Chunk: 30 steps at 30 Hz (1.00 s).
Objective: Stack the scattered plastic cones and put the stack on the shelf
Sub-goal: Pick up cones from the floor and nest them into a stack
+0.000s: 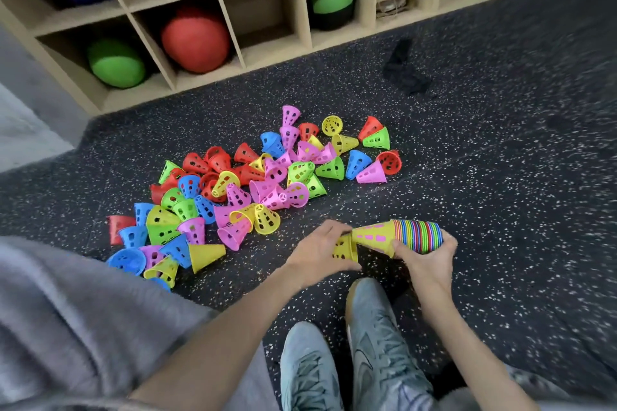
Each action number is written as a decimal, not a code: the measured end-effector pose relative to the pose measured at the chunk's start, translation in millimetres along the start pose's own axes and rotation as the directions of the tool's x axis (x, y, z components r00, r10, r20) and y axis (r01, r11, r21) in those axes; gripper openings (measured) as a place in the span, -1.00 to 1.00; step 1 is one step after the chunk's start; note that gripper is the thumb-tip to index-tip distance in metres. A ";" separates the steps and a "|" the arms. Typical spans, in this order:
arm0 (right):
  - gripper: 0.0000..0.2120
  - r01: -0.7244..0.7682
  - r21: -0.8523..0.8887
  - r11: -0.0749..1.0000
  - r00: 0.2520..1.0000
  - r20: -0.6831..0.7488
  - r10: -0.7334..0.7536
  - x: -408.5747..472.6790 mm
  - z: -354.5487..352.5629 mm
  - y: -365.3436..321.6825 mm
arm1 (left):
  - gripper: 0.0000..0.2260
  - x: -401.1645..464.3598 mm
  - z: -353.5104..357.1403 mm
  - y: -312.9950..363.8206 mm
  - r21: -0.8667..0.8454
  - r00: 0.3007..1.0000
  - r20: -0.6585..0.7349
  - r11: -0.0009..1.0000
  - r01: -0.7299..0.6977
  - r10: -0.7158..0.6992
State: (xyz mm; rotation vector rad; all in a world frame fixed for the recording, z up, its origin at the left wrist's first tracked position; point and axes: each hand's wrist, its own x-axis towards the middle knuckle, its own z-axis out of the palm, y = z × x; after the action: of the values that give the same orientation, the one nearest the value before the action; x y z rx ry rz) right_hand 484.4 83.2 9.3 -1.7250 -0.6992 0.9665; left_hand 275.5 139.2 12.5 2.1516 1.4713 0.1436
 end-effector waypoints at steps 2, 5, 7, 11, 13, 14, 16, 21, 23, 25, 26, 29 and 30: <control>-0.30 0.019 0.008 1.000 1.000 -0.004 -0.019 -2.7 -7.5 -8.1 | -0.22 -10.1 0.1 11.5 -0.016 0.999 -0.034 1.000 0.013 -0.013; -0.28 0.035 -0.015 0.999 0.999 0.028 -0.035 -11.1 -16.9 -16.6 | -0.25 -24.7 -2.5 22.9 -0.084 0.993 -0.109 0.995 0.044 -0.053; -0.24 0.057 -0.047 0.997 0.996 0.064 -0.054 -18.1 -20.1 -20.2 | -0.27 -33.8 -4.7 28.4 -0.130 0.986 -0.151 0.990 0.045 -0.065; -0.28 0.106 -0.090 0.990 0.977 0.196 -0.087 -34.8 -18.8 -24.4 | -0.27 -48.0 -6.0 39.7 -0.151 0.980 -0.194 0.989 0.000 -0.029; -0.31 0.120 -0.082 0.989 0.964 0.250 -0.096 -42.1 -14.9 -22.2 | -0.26 -51.4 -4.7 41.5 -0.143 0.979 -0.203 0.989 -0.024 -0.005; -0.32 0.123 -0.077 0.989 0.960 0.263 -0.099 -45.9 -12.5 -20.9 | -0.27 -52.8 -3.5 41.1 -0.139 0.978 -0.211 0.989 -0.041 0.011; -0.31 0.130 -0.075 0.989 0.957 0.271 -0.106 -49.9 -8.7 -17.4 | -0.28 -55.6 -1.1 39.2 -0.158 0.974 -0.224 0.985 -0.064 0.028; -0.37 0.150 -0.090 0.985 0.939 0.325 -0.113 -52.3 -6.4 -17.1 | -0.29 -59.6 7.0 31.6 -0.192 0.969 -0.246 0.978 -0.076 0.027; -0.34 0.161 -0.113 0.981 0.935 0.335 -0.115 -55.2 -5.2 -18.4 | -0.30 -60.7 9.5 30.8 -0.223 0.964 -0.266 0.972 -0.080 0.018; -0.32 0.179 -0.126 0.976 0.938 0.321 -0.131 -57.6 -3.4 -19.6 | -0.32 -61.9 9.8 31.5 -0.237 0.961 -0.275 0.968 -0.084 0.016; -0.33 0.183 -0.129 0.975 0.940 0.314 -0.134 -57.6 -2.0 -19.7 | -0.32 -62.5 9.5 31.7 -0.242 0.963 -0.270 0.967 -0.084 0.016; -0.37 0.189 -0.107 0.976 0.941 0.305 -0.149 -57.0 2.5 -19.4 | -0.32 -62.4 7.7 27.4 -0.271 0.967 -0.253 0.959 -0.085 0.014; -0.36 0.192 -0.103 0.976 0.942 0.298 -0.154 -57.0 5.1 -18.8 | -0.32 -62.0 6.3 24.7 -0.279 0.967 -0.254 0.957 -0.081 0.007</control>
State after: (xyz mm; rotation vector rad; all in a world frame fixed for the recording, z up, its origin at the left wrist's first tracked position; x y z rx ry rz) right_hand 450.5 45.7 42.1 -1.6161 -1.1087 1.0791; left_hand 273.4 74.9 31.3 1.9822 1.4346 0.6287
